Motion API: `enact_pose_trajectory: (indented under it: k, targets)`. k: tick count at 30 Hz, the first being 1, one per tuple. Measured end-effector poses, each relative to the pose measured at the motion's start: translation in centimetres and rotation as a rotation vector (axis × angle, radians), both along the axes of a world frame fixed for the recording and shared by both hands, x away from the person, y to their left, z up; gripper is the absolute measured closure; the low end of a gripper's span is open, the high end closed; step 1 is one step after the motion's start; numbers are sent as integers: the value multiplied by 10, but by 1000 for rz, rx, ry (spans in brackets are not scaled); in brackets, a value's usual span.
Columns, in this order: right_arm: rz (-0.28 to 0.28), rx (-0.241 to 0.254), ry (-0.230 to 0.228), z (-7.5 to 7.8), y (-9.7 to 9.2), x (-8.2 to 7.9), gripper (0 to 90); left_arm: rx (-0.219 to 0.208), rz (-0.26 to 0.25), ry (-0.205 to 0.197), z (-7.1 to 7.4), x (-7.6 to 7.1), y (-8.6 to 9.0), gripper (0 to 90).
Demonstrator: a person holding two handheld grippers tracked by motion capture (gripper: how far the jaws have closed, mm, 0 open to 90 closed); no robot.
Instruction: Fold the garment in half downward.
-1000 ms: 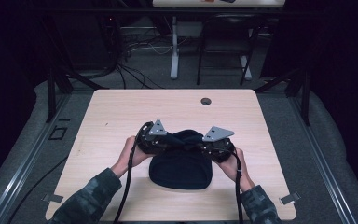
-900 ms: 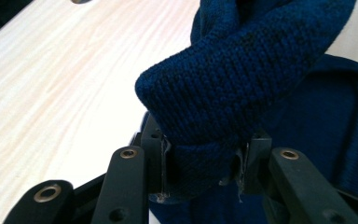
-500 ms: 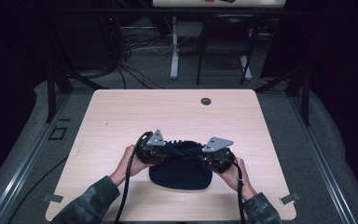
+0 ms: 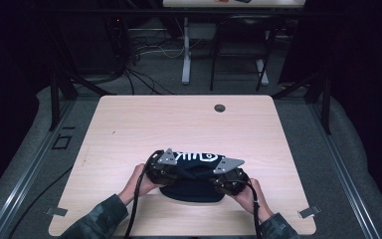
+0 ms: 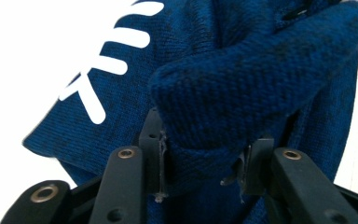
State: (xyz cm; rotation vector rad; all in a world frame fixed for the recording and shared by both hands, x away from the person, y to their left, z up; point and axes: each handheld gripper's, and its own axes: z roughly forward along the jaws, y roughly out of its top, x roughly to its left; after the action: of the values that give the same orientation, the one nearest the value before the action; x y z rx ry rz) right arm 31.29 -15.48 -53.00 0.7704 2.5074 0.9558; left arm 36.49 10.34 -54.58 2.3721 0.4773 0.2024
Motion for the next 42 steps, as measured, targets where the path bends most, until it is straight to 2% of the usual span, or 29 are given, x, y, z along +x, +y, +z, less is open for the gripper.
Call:
enact_pose_trajectory:
  k: [5, 7, 9, 11, 13, 16, 19, 21, 23, 24, 27, 29, 32, 35, 42]
  targets:
    - [9, -2, 41, -1, -4, -5, 582, 2, -7, 33, -1, -7, 5, 491]
    - [10, 6, 50, -1, -6, -8, 567, -17, 4, 44, 1, -12, 9, 410]
    - [8, 4, 56, 1, -10, -12, 546, -27, 10, 41, 6, -17, 15, 356]
    - [7, 23, 58, 5, -15, -16, 534, -47, 15, 41, 11, -22, 20, 315]
    - [0, 44, 48, 12, -21, -20, 510, -56, 10, 23, 19, -26, 26, 284]
    - [-26, 86, 28, 24, -29, -19, 480, -91, 13, 0, 33, -27, 30, 259]
    - [-66, 121, 3, 32, -29, -10, 483, -122, 57, -55, 48, -21, 28, 253]
    - [-89, 136, -5, 34, -26, -1, 504, -123, 89, -81, 49, -15, 22, 253]
    - [-94, 143, 0, 33, -18, 9, 530, -107, 99, -75, 44, -8, 13, 257]
    - [-91, 136, 6, 30, -14, 14, 542, -86, 103, -73, 40, -6, 8, 266]
    - [-75, 94, 35, 17, 0, 26, 566, -57, 75, -30, 23, -2, -4, 275]
    - [-67, 69, 79, 7, 6, 30, 560, -49, 71, -7, 13, -3, -8, 273]
    - [-62, 34, 135, -7, 9, 31, 486, -10, 65, 8, 0, -5, -9, 268]
    - [-67, 20, 161, -17, 9, 28, 415, 14, 64, 16, -9, -8, -8, 261]
    - [-74, 24, 154, -31, 9, 22, 310, 25, 83, 3, -17, -14, -6, 256]
